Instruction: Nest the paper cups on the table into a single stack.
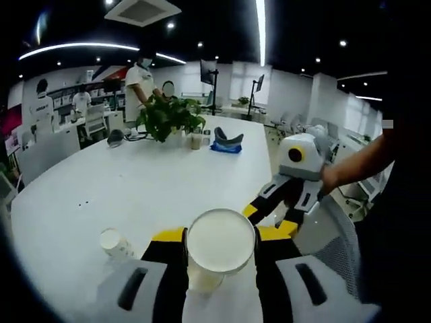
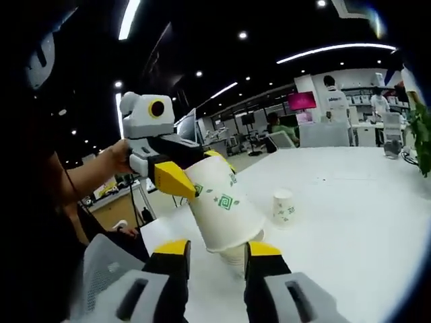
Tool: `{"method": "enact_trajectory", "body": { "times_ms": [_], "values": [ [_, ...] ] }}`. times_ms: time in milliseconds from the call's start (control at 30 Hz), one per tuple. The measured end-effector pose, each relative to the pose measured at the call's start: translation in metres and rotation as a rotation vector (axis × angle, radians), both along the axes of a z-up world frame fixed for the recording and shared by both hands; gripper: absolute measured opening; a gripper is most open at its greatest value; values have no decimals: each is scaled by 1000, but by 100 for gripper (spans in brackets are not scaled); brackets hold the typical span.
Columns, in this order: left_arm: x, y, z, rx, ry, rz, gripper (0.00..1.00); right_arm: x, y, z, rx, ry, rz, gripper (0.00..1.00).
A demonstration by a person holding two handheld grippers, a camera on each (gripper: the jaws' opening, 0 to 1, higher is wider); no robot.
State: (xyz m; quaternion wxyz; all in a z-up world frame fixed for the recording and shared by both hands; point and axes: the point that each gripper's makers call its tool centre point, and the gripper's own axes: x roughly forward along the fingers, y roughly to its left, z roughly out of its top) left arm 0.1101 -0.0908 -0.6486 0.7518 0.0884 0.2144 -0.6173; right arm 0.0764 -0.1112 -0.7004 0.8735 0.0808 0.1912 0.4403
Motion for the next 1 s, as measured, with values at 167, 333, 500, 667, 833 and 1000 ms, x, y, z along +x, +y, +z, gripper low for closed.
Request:
{"method": "enact_trajectory", "body": {
  "times_ms": [167,333,500,667,833,1000],
  "values": [
    [-7,6,-13,57,-18,-55,36,-4,-2,2,37,25,-1,24],
    [-12,13,-22,93,-8,-88,36,-5,-2,11,94,42,2,21],
    [-17,18,-29,117,7,-105,36,-5,0,21,134,48,9,12],
    [-22,22,-40,147,22,-122,36,-7,3,27,167,64,30,7],
    [-26,23,-47,160,42,-127,36,-9,6,33,189,69,46,5],
    [-28,24,-53,166,67,-133,36,-12,11,46,240,82,82,1]
  ]
}}
